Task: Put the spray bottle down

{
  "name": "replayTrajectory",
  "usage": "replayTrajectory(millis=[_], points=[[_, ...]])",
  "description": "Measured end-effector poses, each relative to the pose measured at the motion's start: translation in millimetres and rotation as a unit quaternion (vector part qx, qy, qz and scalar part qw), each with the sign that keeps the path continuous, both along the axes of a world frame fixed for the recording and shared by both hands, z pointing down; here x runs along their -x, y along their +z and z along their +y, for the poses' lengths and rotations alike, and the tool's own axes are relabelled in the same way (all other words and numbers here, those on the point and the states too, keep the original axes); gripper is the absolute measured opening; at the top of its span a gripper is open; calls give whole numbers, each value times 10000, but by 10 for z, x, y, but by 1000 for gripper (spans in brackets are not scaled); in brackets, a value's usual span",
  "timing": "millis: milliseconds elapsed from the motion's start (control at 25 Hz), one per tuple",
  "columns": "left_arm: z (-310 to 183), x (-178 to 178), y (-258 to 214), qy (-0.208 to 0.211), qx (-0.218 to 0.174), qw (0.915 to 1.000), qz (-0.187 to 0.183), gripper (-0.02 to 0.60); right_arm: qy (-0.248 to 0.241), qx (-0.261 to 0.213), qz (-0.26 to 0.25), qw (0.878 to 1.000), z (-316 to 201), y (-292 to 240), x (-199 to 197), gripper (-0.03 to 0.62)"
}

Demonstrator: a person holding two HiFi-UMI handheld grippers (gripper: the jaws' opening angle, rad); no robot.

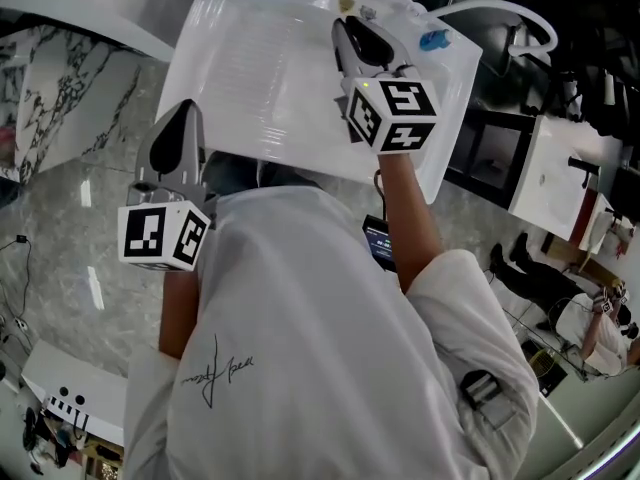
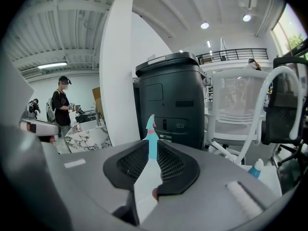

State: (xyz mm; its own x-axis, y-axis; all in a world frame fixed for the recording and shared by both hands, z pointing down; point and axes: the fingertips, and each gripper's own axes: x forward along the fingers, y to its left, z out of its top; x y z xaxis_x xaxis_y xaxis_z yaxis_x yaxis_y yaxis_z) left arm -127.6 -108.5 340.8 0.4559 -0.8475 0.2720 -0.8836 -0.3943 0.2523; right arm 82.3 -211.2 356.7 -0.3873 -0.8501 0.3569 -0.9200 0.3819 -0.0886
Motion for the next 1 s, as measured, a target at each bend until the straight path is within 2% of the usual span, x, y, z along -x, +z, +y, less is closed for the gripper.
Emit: replayTrajectory(millis=[320, 1000], points=[[152, -191, -71, 80, -148, 9999, -3, 6, 38, -31, -47, 10000, 351, -64, -192, 35], [338, -450, -53, 246, -190, 9995, 20, 6, 261, 50, -321, 9991, 887, -66, -456, 0]])
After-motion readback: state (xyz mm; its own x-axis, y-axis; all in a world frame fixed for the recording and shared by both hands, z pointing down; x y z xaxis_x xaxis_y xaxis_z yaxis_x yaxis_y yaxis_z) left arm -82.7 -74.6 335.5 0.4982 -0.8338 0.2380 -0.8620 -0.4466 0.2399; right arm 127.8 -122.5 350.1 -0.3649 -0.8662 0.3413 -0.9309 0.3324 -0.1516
